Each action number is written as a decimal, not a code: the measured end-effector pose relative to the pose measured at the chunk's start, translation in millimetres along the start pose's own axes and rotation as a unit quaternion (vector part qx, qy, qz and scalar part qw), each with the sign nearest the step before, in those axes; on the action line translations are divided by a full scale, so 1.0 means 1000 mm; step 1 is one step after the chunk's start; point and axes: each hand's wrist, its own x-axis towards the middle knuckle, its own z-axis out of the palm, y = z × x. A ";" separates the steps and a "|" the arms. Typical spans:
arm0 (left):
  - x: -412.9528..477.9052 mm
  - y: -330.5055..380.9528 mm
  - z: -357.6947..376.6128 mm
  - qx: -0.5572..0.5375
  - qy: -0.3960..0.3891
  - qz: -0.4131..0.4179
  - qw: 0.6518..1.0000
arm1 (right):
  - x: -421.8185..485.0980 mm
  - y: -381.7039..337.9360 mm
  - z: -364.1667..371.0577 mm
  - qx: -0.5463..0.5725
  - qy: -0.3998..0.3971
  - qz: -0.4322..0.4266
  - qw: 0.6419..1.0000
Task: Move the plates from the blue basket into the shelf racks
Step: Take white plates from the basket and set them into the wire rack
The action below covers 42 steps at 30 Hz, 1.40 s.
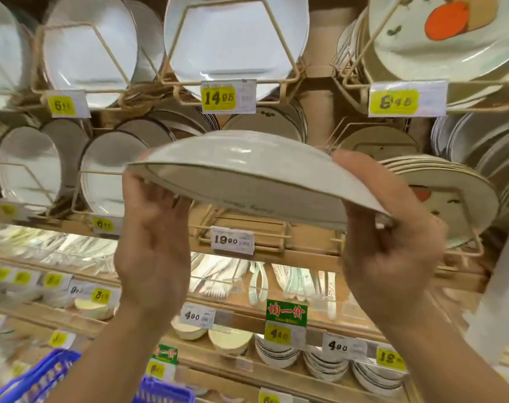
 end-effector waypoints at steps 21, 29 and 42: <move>0.132 -0.103 -0.102 0.521 -0.073 0.149 0.837 | 0.013 0.131 0.098 -0.188 0.034 0.058 0.980; 0.151 -0.139 -0.110 0.531 -0.033 0.100 0.841 | 0.027 0.157 0.113 -0.232 0.000 0.139 0.963; 0.181 -0.191 -0.103 0.437 0.031 -0.095 0.894 | 0.063 0.203 0.125 -0.232 -0.114 0.426 0.867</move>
